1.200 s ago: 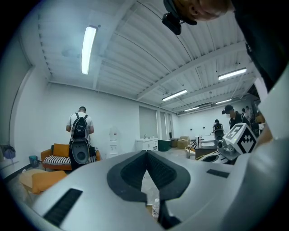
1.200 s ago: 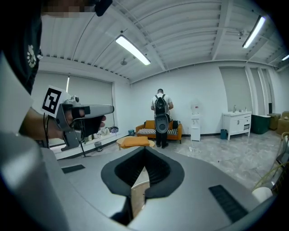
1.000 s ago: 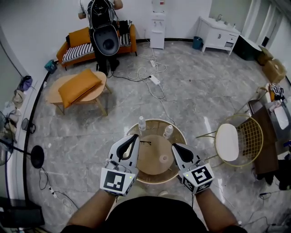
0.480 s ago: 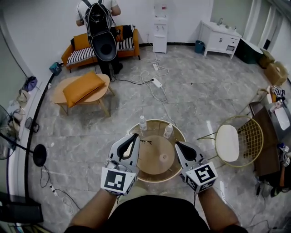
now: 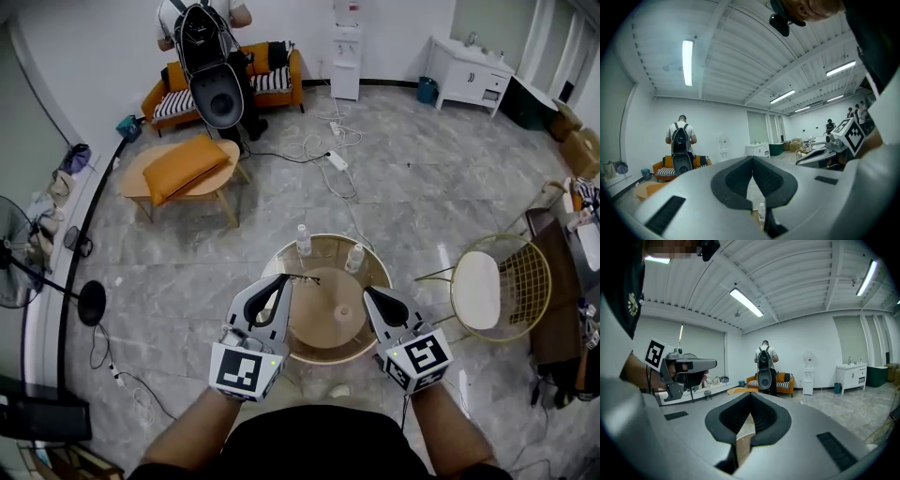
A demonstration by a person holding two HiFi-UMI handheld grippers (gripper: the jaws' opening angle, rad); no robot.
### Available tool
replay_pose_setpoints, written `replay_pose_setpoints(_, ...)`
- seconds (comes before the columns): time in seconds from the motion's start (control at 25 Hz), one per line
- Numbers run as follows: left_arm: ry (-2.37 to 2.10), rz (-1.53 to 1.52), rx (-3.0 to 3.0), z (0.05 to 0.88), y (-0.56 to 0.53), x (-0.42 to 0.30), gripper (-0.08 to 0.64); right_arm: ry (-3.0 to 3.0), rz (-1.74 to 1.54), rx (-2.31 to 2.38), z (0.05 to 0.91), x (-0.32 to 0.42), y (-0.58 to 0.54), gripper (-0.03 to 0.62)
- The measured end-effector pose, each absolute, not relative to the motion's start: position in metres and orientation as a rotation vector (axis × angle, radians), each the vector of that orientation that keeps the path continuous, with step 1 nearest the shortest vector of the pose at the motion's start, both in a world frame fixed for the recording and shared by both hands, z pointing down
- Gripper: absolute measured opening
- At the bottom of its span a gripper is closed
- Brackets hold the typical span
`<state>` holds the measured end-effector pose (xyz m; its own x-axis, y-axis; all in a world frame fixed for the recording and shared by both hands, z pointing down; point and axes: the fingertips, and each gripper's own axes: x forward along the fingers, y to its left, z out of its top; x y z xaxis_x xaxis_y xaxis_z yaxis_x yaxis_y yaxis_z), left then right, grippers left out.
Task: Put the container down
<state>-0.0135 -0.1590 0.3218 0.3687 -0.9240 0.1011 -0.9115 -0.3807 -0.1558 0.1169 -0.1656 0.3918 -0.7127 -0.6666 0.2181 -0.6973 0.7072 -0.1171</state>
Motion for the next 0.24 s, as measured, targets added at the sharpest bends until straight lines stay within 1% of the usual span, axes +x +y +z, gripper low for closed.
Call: replay_pose_setpoints(0.24,1.655,-0.254,-2.586,0.322,-0.171,-0.020,0.015,-2.745,0.296,1.117,0.390,0.102,-0.178,0.014)
